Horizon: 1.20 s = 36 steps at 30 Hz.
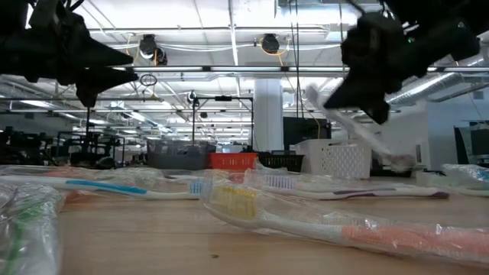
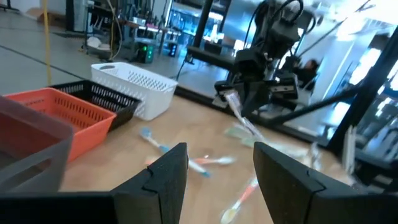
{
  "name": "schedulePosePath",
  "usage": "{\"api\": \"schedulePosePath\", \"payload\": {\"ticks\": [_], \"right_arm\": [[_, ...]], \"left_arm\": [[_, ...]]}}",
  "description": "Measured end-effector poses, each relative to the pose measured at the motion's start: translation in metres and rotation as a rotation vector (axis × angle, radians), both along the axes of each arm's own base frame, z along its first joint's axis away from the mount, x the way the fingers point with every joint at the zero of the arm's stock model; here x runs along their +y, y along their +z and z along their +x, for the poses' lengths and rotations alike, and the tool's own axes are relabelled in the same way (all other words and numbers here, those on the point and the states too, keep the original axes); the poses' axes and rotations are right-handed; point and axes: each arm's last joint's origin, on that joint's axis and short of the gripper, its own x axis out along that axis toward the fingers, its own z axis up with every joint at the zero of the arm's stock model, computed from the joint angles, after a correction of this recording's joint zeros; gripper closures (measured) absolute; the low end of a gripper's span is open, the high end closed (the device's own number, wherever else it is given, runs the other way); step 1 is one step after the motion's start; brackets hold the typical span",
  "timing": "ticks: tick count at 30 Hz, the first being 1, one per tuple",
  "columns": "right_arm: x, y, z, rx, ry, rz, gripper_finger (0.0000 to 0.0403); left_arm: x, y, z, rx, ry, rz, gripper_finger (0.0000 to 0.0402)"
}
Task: Pick & Place Toothbrushes
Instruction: Put the violet toothbrush into the orange bin
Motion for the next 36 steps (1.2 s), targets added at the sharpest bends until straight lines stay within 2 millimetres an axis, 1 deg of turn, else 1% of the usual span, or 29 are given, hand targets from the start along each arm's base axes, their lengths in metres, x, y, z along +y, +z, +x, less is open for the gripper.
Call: {"api": "schedulePosePath", "payload": {"ticks": [4,8,11,14,19,23,30,33,36], "right_arm": [[-0.001,0.014,0.006,-0.148,0.029,-0.072,0.0403],[-0.005,0.023,0.009,-0.237,0.030,-0.136,0.0403],[-0.006,0.029,0.010,-0.299,0.022,-0.186,0.0403],[-0.007,0.033,0.011,-0.331,-0.002,-0.236,0.0403],[-0.007,0.043,0.011,-0.426,-0.001,-0.293,0.0403],[-0.007,0.047,0.012,-0.453,0.001,-0.324,0.0403],[-0.006,0.063,0.019,-0.463,0.017,-0.388,0.0403],[-0.006,0.069,0.020,-0.477,0.018,-0.404,0.0403],[-0.005,0.073,0.021,-0.487,0.023,-0.421,0.0403]], "left_arm": [[-0.001,0.004,0.000,-0.047,-0.024,-0.036,0.0215],[-0.002,0.008,0.004,-0.074,-0.043,-0.057,0.0215],[-0.004,0.014,0.010,-0.075,-0.042,-0.059,0.0215],[-0.005,0.023,0.023,-0.057,-0.031,-0.051,0.0215],[-0.005,0.039,0.056,-0.017,-0.050,-0.034,0.0215],[-0.003,0.051,0.089,0.008,-0.098,0.003,0.0215],[0.004,0.069,0.148,0.019,-0.168,0.051,0.0215],[0.007,0.075,0.168,0.010,-0.204,0.063,0.0215],[0.009,0.080,0.183,0.000,-0.219,0.060,0.0215]]}}
